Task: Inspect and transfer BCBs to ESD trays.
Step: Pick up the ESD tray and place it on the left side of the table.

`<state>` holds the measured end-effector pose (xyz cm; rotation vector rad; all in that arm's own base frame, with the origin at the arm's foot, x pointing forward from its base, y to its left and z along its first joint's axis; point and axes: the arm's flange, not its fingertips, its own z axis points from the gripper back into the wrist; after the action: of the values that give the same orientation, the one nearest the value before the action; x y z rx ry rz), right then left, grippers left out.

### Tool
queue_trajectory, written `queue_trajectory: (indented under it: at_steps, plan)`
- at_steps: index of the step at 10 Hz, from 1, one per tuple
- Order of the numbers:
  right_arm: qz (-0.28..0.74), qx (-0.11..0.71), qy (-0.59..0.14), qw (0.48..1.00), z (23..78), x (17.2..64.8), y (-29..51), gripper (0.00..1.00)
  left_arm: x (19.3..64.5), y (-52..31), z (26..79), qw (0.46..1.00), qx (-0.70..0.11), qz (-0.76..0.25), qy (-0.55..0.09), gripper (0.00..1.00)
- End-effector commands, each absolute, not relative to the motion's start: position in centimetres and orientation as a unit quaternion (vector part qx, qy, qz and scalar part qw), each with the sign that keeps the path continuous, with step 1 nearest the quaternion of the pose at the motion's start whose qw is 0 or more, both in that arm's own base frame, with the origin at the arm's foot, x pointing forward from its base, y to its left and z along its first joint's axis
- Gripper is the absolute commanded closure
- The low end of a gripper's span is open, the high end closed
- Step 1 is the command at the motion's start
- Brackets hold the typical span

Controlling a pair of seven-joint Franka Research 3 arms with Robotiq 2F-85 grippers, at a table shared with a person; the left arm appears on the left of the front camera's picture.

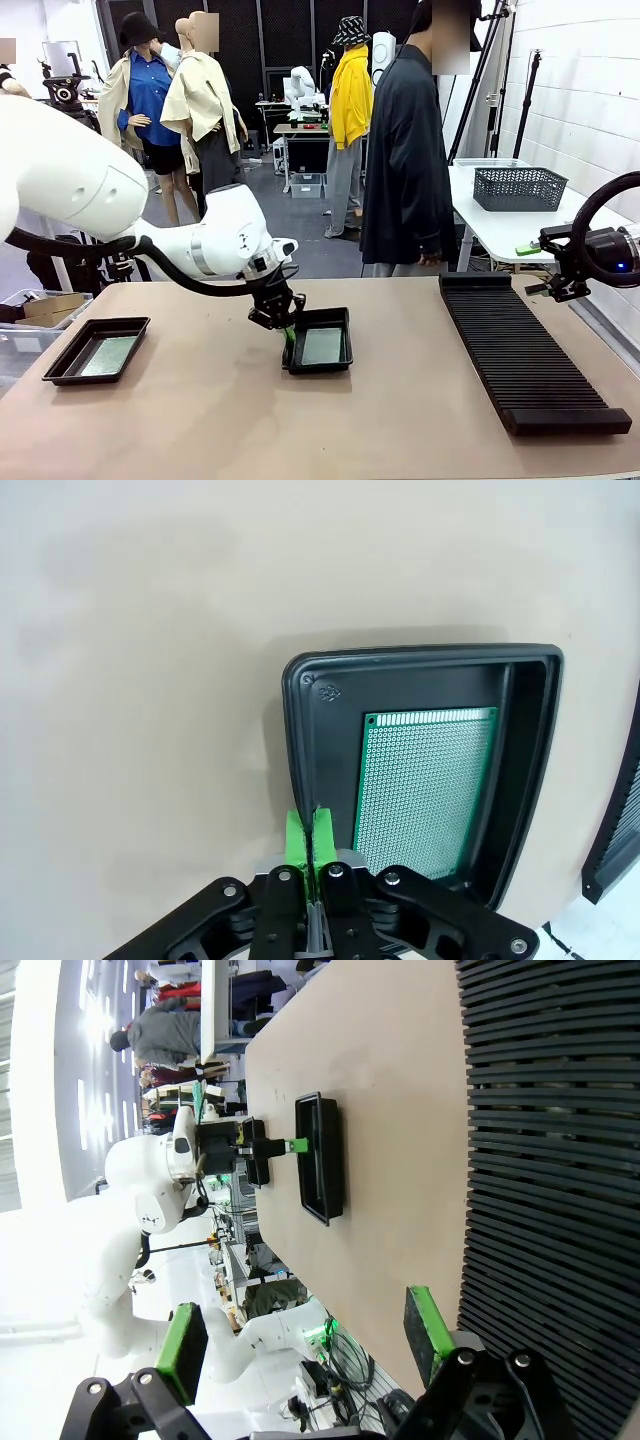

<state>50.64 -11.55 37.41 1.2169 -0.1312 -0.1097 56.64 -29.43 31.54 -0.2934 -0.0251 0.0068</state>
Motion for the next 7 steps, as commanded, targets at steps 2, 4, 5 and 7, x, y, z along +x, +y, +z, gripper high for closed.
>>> queue_trajectory:
  at_steps: [2,4,5,7]
  plan:
    - [-0.052,0.566,-0.061,0.821,37.6,50.6,-11.3,0.0,54.1,-25.7,31.8,0.986,-0.161,0.036,-0.034,1.0]
    - [-0.052,0.566,-0.061,0.821,37.6,50.6,-11.3,0.0,53.8,-23.3,32.3,0.986,-0.158,0.046,-0.031,1.0]
    - [-0.052,0.566,-0.061,0.821,37.6,50.6,-11.3,0.0,53.7,-21.9,32.5,0.987,-0.149,0.054,-0.023,1.0]
    - [-0.052,0.566,-0.061,0.821,37.6,50.6,-11.3,0.0,54.0,-19.9,33.0,0.988,-0.143,0.055,-0.016,1.0]
